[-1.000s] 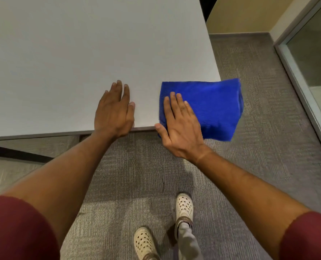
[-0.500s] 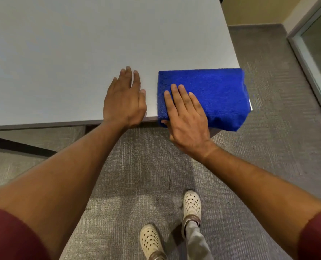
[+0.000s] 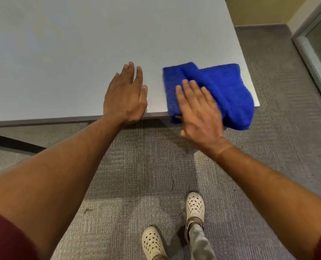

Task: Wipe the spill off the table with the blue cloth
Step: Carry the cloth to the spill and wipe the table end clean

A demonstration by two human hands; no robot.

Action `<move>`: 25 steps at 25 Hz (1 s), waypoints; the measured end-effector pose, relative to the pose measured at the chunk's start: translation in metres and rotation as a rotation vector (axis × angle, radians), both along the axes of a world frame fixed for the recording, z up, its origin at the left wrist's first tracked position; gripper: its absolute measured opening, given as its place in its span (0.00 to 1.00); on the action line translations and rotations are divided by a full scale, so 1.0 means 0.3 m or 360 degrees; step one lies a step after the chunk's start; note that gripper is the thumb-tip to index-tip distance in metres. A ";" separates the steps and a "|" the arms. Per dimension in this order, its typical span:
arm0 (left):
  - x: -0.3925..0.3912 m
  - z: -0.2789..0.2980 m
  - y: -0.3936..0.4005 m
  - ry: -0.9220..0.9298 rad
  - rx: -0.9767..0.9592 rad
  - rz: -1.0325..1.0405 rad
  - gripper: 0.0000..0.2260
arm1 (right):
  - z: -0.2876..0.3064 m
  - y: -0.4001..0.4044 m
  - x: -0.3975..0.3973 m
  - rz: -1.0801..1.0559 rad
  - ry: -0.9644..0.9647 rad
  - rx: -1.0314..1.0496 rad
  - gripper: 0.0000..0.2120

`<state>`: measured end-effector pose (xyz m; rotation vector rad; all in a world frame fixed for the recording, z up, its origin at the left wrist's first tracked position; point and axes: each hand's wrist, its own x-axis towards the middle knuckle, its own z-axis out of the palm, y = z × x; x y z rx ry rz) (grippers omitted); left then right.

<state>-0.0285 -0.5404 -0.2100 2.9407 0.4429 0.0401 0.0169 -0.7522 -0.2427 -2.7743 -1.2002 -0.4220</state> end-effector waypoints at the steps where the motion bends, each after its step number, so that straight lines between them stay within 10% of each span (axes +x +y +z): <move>1: 0.001 0.000 0.001 0.0018 0.0008 -0.0006 0.27 | 0.004 -0.046 0.019 -0.0057 0.0000 -0.0024 0.38; 25: -0.089 -0.020 0.040 0.0083 0.0111 -0.0023 0.29 | 0.005 0.028 -0.045 -0.0264 0.0122 0.0029 0.35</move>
